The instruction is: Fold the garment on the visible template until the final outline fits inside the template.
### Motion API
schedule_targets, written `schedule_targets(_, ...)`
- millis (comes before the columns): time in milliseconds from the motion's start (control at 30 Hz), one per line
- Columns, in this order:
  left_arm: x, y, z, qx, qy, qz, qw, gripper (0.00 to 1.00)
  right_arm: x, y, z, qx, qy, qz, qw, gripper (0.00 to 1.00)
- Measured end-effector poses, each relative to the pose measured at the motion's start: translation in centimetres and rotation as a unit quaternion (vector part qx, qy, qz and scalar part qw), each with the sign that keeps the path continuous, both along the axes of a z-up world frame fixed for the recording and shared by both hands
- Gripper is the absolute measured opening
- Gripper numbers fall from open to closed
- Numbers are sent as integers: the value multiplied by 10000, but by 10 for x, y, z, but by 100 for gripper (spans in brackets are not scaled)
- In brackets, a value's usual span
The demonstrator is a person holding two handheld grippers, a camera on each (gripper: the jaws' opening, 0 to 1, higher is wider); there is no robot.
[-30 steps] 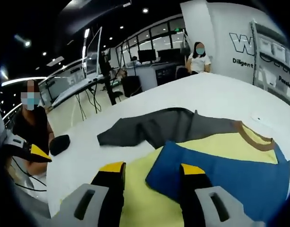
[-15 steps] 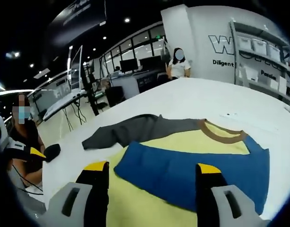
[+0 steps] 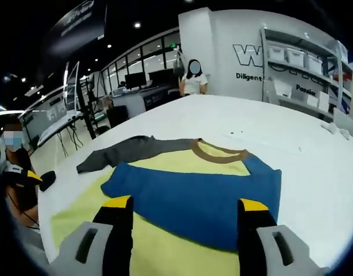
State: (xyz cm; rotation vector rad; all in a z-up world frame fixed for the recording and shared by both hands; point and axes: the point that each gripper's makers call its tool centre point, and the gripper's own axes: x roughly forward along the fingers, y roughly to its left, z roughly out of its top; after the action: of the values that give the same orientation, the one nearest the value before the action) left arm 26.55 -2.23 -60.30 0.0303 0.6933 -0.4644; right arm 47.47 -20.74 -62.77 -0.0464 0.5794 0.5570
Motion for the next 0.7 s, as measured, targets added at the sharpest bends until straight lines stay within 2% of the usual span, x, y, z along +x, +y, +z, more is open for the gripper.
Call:
schedule_targets(333, -2, -1, -1, -24, 23, 5, 10000, 99, 4, -46, -14, -102, 114, -533, 9985, 68)
schedule_targets(467, -2, -1, -1, -24, 17, -6, 10000, 98, 2, -61, -24, 4, 327, -729, 9968, 65)
schedule_targets(700, -2, -2, -1, -2, 21, -27, 10000, 98, -1, -81, -39, -100, 451, -944, 9945, 50)
